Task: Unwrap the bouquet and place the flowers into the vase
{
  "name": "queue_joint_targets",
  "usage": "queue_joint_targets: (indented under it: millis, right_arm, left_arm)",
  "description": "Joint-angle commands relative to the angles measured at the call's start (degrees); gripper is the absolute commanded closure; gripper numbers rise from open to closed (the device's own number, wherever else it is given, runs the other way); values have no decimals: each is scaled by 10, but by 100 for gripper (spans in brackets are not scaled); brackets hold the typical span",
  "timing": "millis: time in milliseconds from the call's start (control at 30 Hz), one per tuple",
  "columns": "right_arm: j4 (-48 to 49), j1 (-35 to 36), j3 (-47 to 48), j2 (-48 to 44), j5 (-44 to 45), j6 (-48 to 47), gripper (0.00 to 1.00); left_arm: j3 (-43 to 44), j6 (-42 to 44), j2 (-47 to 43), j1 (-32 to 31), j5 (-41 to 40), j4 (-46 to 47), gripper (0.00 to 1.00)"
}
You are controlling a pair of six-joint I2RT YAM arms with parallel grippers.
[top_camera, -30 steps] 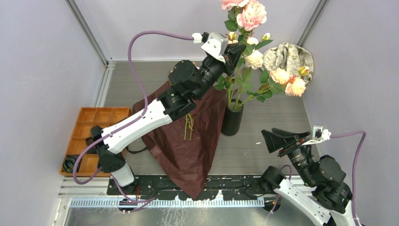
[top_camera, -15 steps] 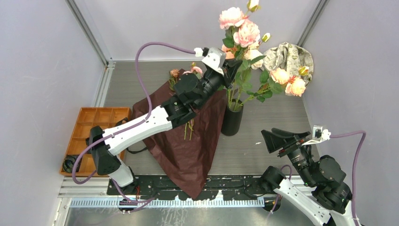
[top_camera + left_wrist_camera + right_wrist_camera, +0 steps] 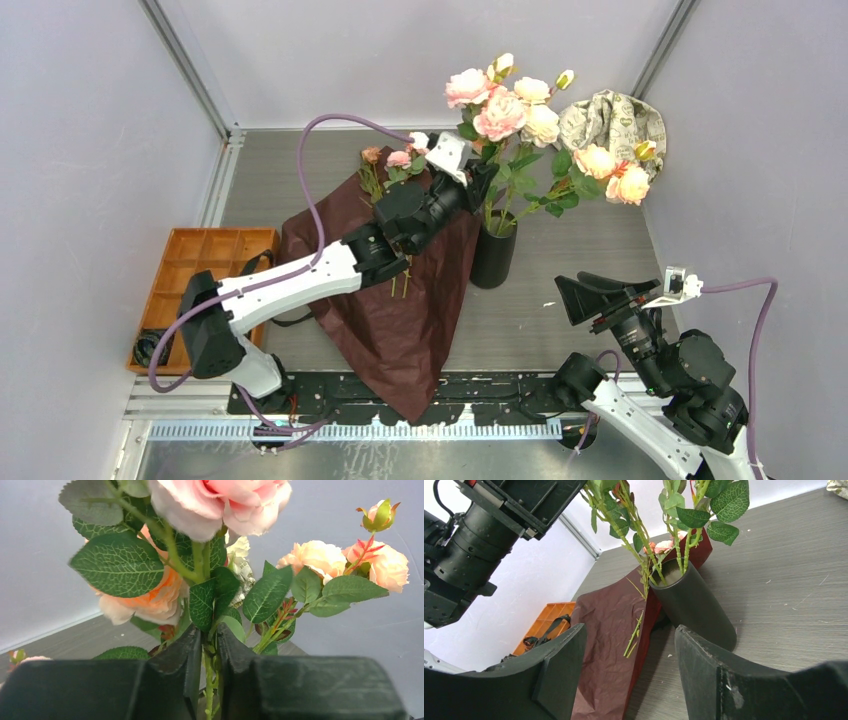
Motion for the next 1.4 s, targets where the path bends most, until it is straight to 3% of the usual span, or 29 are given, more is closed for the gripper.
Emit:
queue_joint_targets:
  millis: [0, 400, 833, 1167, 1367]
  right_arm:
    - [12, -2, 9, -3, -5, -5, 29]
    - [11, -2, 10, -3, -7, -2, 29]
    - [20, -3, 30, 9, -13, -16, 26]
    - [60, -5, 35, 52, -45, -21, 26]
    - [92, -6, 89, 111, -52, -48, 26]
  left_arm:
    - [-19, -23, -55, 1, -23, 31, 78]
    - [-78, -48, -83, 1, -36, -16, 56]
    - [-128, -96, -138, 1, -26, -134, 55]
    - [-235, -124, -267, 1, -77, -186, 55]
    - [-291, -167, -371, 1, -120, -245, 56]
